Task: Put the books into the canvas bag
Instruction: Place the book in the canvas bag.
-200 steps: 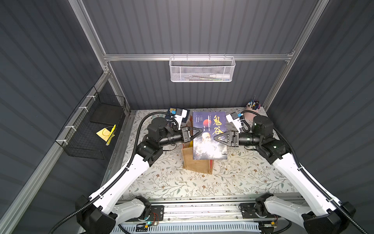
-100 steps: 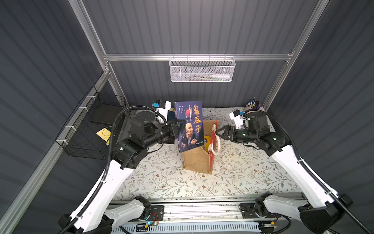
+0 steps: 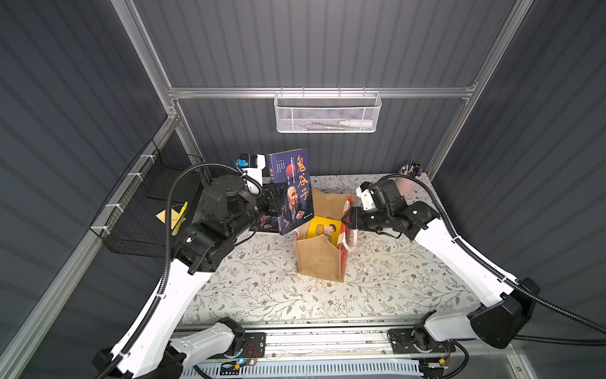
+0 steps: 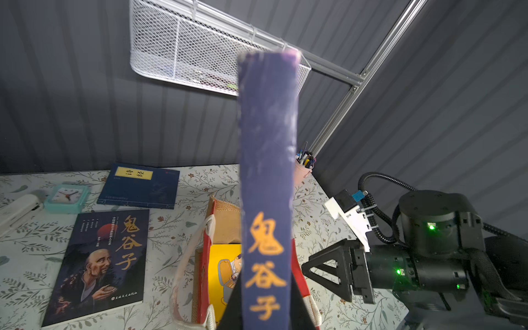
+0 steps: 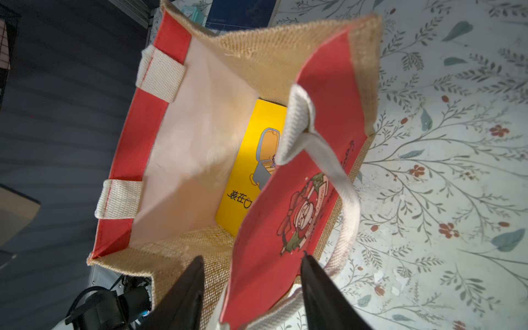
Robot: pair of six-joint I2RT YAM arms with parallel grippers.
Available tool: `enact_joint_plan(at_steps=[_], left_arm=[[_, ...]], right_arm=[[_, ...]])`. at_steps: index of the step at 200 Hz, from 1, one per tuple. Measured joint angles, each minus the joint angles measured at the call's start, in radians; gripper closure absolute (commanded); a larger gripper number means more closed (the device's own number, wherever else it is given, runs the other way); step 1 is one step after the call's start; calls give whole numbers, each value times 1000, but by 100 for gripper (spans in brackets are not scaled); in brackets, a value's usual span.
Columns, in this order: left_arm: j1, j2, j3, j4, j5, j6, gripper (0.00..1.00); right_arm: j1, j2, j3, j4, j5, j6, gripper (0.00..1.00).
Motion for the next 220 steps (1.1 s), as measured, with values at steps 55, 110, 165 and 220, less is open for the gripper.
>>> enact_joint_plan(at_steps=[55, 110, 165, 220], left_arm=[[0, 205, 5, 71, 117, -10, 100], [-2, 341, 25, 36, 225, -32, 100], [-63, 367, 80, -72, 214, -13, 100], [-127, 480, 161, -156, 172, 10, 100]], right_arm=[[0, -10, -56, 3, 2, -15, 85], [-8, -45, -77, 16, -10, -23, 100], [-45, -46, -79, 14, -57, -36, 100], [-72, -46, -79, 11, -93, -50, 100]])
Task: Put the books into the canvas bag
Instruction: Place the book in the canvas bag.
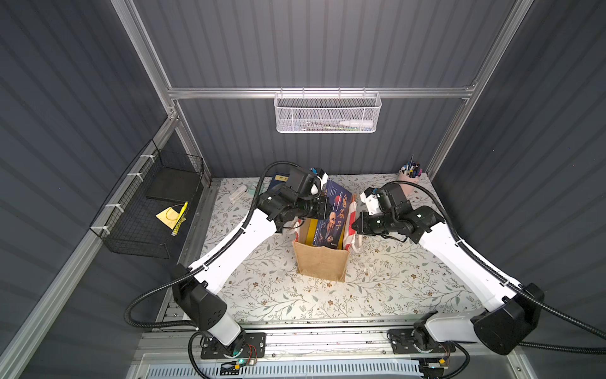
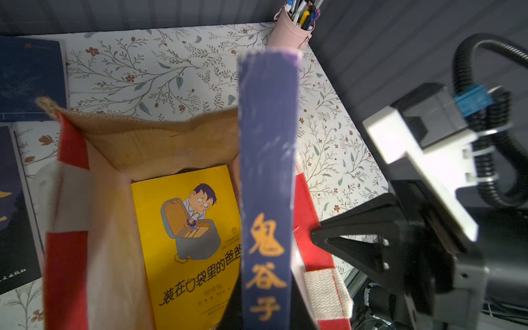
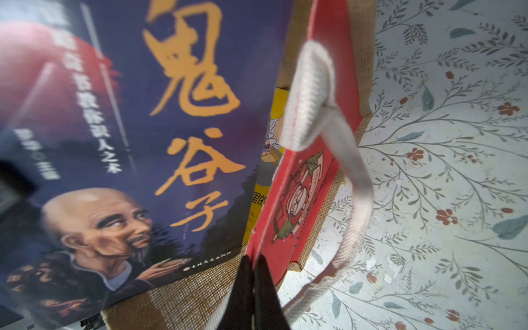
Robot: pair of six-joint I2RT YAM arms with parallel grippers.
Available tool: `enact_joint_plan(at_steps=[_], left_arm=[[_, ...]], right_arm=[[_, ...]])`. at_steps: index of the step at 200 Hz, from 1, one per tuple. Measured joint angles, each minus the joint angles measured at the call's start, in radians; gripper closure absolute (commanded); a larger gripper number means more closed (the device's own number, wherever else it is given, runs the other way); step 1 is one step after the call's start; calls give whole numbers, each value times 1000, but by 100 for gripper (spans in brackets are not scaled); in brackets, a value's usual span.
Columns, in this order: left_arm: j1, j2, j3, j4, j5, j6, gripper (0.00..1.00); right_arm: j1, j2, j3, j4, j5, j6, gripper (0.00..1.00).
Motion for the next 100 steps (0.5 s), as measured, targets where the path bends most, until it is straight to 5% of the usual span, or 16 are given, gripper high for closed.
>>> enact_joint_plan(at_steps=[100], left_arm=[[-8, 91, 45, -181, -237, -57, 100]], right_arm=[[-8, -6, -21, 34, -51, -7, 100]])
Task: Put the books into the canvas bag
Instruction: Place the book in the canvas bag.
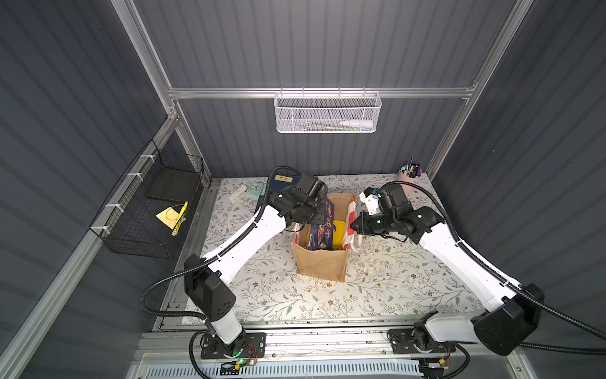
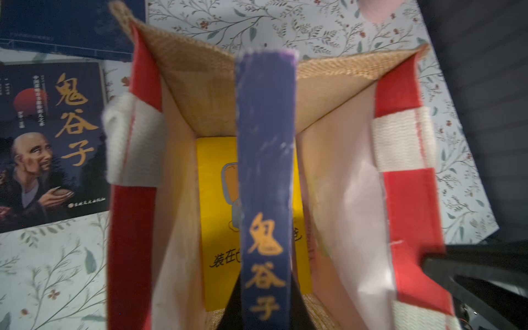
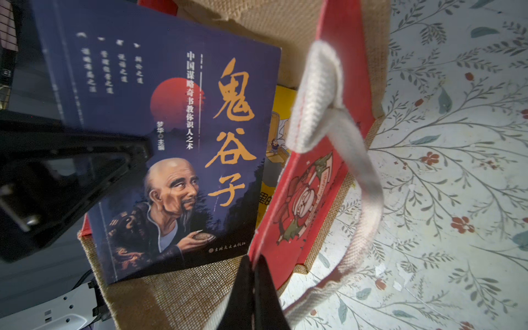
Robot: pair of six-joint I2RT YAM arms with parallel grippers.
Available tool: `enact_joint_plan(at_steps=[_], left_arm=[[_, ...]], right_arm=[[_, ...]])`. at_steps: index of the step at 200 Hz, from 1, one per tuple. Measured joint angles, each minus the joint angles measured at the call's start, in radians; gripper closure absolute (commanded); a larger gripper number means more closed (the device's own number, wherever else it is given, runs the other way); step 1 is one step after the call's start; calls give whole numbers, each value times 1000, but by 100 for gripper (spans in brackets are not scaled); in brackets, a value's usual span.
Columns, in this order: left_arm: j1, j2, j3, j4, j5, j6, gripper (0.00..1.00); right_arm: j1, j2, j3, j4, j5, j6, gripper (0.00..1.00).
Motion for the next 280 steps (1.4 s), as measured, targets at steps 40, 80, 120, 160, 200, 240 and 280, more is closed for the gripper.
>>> enact_joint_plan(at_steps=[40, 80, 120, 160, 200, 240, 280], left_arm=[[-5, 88, 63, -26, 33, -10, 100], [-2, 124, 63, 39, 199, -50, 100], [25, 127, 5, 146, 299, -90, 100], [74, 128, -121, 201, 309, -102, 100], [93, 129, -143, 194, 260, -89, 80], [88, 124, -119, 159, 179, -50, 59], [73, 49, -69, 128, 93, -13, 62]], right_arm=[[-2, 0, -3, 12, -19, -3, 100], [-3, 0, -3, 11, -20, -9, 100], [-8, 0, -3, 6, -19, -14, 100], [-14, -8, -3, -6, -19, -14, 100], [-17, -8, -3, -8, -19, -14, 100], [-19, -8, -3, -8, -19, -14, 100], [-19, -8, -3, -8, -19, -14, 100]])
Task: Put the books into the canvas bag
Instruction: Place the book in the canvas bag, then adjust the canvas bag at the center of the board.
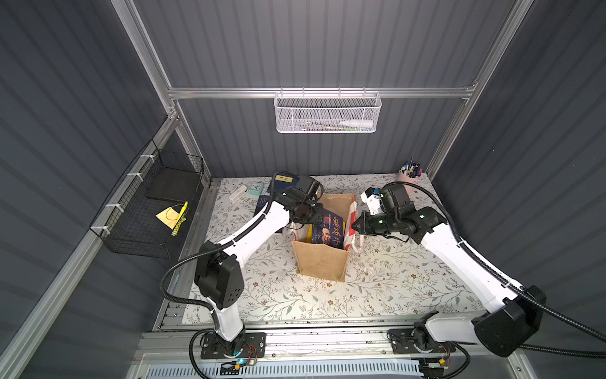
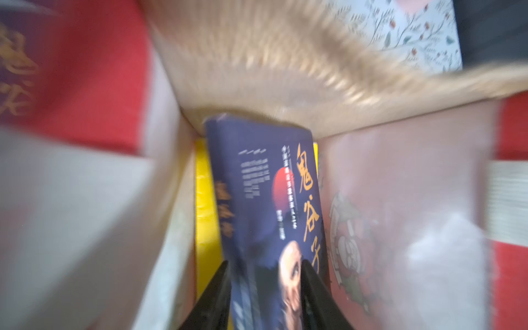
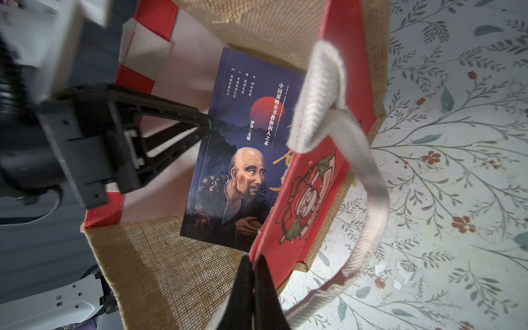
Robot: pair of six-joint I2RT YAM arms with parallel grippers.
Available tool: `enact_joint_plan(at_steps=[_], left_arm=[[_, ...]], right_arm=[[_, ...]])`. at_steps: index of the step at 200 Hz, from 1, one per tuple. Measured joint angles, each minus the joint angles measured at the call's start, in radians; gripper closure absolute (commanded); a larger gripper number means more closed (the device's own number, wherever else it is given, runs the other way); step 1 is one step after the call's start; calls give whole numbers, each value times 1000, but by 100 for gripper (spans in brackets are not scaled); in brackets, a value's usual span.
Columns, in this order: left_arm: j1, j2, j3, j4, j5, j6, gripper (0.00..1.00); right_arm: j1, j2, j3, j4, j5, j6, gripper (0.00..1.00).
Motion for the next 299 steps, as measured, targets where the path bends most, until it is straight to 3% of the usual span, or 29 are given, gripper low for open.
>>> enact_joint_plan(at_steps=[33, 79, 121, 184, 239, 255, 299], left_arm=[[-75, -62, 61, -11, -77, 42, 73], [-130, -20, 53, -12, -69, 61, 77], [-125, 8, 19, -23, -65, 61, 62], [-124, -95, 57, 4, -84, 71, 53], [-104, -262, 9, 53, -170, 85, 43], [-79, -284, -29, 58, -184, 84, 39], [17, -316, -171, 56, -177, 50, 34]], right_arm=[[0, 0, 0, 0, 0, 0, 100], [-7, 0, 0, -3, -1, -4, 100], [-113, 8, 0, -30, -40, -42, 100], [-347, 72, 47, -62, -35, -106, 100], [-381, -37, 19, -123, 61, -112, 100], [-384, -89, 3, -152, 89, -106, 76], [-364, -225, 29, -195, 161, -100, 77]])
